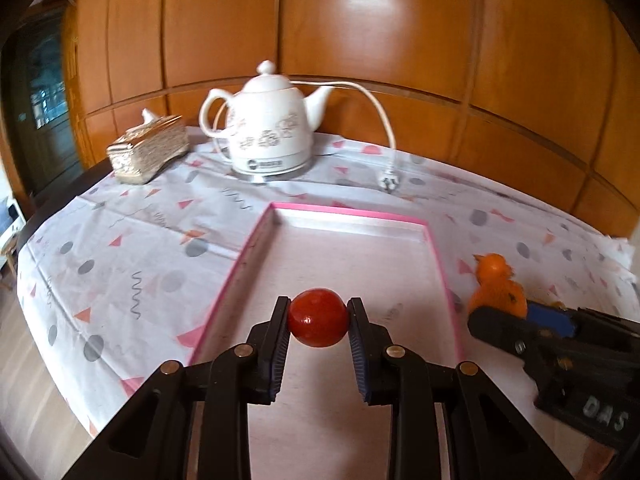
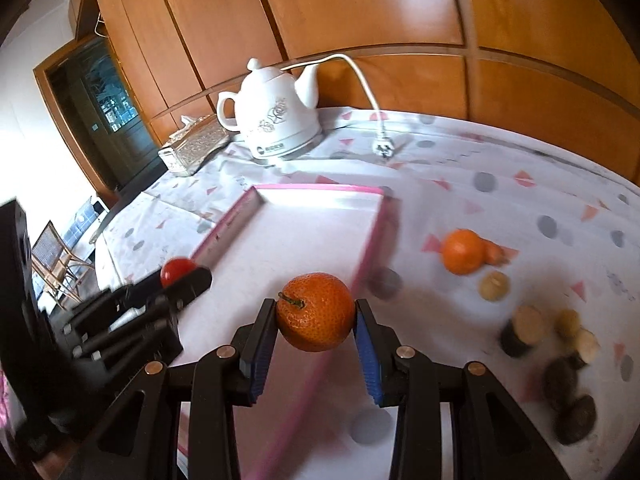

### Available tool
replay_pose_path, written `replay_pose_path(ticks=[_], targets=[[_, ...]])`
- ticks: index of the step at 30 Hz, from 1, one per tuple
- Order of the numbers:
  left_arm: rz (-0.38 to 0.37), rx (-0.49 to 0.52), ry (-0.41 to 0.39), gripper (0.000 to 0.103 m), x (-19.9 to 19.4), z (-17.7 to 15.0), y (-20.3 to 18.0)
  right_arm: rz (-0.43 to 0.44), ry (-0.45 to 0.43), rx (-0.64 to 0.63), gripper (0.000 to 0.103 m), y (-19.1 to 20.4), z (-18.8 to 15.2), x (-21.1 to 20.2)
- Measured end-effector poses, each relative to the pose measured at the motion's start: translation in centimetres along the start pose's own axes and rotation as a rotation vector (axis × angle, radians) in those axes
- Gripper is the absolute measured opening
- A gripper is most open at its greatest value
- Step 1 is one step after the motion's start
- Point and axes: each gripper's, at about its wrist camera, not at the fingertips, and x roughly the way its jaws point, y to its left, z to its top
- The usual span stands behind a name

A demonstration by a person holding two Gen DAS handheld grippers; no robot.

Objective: Organize fruits
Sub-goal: 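Release the tomato into the pink tray with left tool while right drops the orange there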

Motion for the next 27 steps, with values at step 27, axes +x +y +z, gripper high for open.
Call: replay_pose_path(ticks=[27], targets=[[-0.042,0.037,-0.081,0.058,-4.1,-0.8,-2.5,-0.2,-0.118,0.09,0.045,-3.4,-3.0,-4.5]])
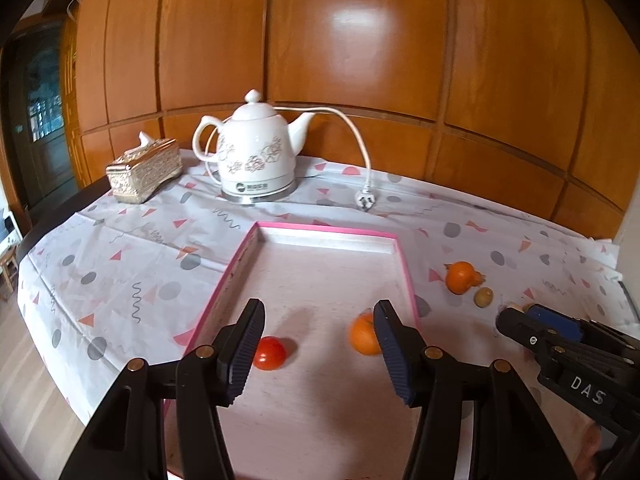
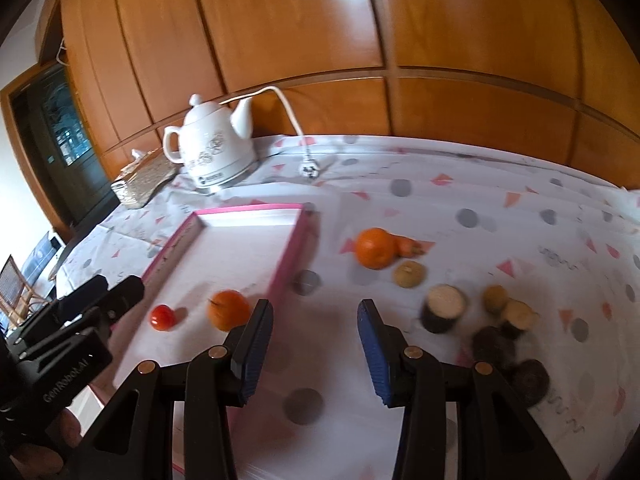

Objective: Organize fruits
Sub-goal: 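Release the tomato into the pink tray with left tool while right drops the orange there, then grasp a wooden log slice with left tool while right grasps another slice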

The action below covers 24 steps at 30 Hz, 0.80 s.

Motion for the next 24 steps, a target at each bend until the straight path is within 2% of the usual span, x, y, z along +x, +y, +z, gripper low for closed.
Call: replay_pose_path(ticks=[15,24], targets=[[-0.075,0.109,0.015,0.058,-0.5,-0.9,-4.4,-0.134,-0.016,0.102,0.045,-6.7,-2.4,-2.4],[-0.181,0.184,0.078,0.058,0.4,-2.2,-8.1,-0.244,-0.017,0.192,0.045,-11.6,-4.3,-3.7]])
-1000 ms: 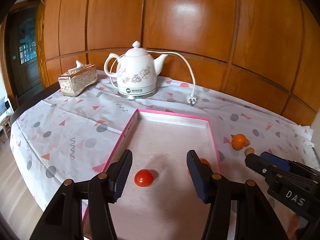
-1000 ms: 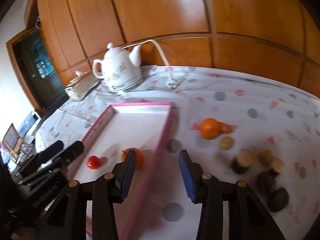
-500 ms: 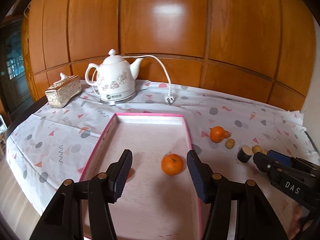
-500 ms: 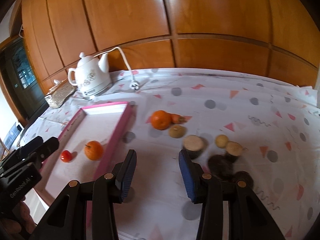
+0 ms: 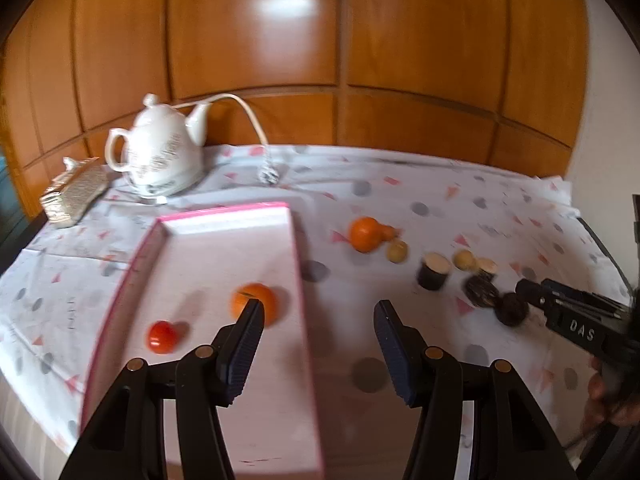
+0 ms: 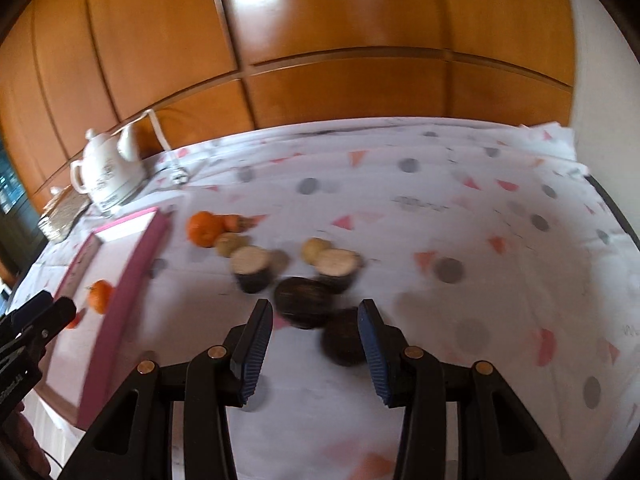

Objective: Organize fruits
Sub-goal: 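Grasp a wooden log slice with left tool while right grasps another slice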

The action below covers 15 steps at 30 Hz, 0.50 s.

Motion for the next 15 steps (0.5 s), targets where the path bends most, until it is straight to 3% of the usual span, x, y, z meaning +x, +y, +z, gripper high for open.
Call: replay_pose_path(ticks=[8,13,15], targets=[[-0.116,0.058,0.072,0.058,2.2,-0.8,-3.3,-0.058,0.019,0.077,0.045,-4.0,-0.8,0.3],[-0.197,0.058,0.117,0.058,3.8,-0.9,-5.0,-0.045,0.036,0.092,0.045,-4.8,-1.1,0.7],[-0.192,0.051,0.129,0.058,4.4,-0.8,-5.2,-0.047,0.037,0.093,0.045,-4.9,-1.2,0.8]])
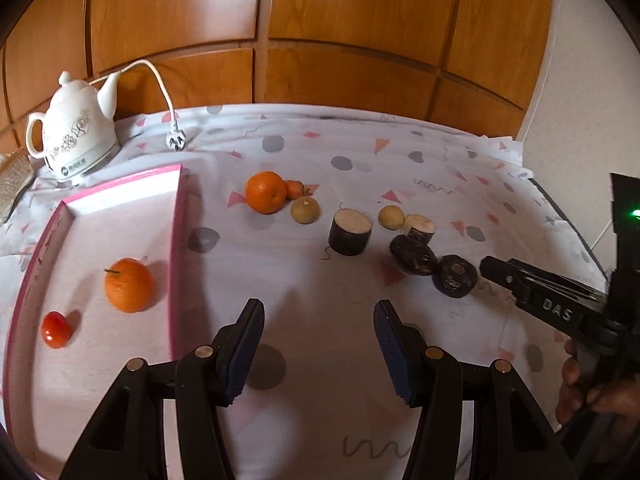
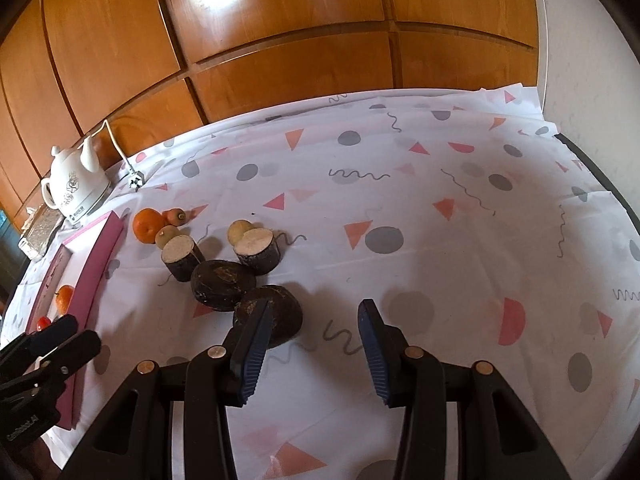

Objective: Organize fruits
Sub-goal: 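Grasp a wooden log slice with left tool while right grasps another slice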

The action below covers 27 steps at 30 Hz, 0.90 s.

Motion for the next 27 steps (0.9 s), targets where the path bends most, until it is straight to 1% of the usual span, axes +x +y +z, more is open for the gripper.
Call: replay_pose_path(ticks=[3,5,12,15,24,27], targets=[[-0.016,-0.04,0.034,0.058,1.1,0.4,0.3,0.011,0.012,0.007,0.045,-0.3,0.0,0.3],[-0.016,-0.054,0.038,0.057,1.7,0.8,0.5,0.015,0.015,0.009,0.045,-0.4,-0.1,0.5],[-0.024,-0.046,0.019,0.057,3.6,3.1,-0.6,0.022,0.015,0.028,0.045,-0.8,0.3,1.0],[-0.039,-0.048,0.027,0.058,4.7,4.1,-1.1,0.03,0.009,0.033,0.045,-0.7,0.8,1.3],[-0.022,-0.053,0.047,0.058,7.5,5.7,-1.6,0.062,0.007,-0.008,0.045,0.8,2.3,2.3],[-0.029,-0.059,0.058,0.058,8.3,6.1,-1.5,0.073,0.009,-0.022,0.045,1.4,2.7,2.7]])
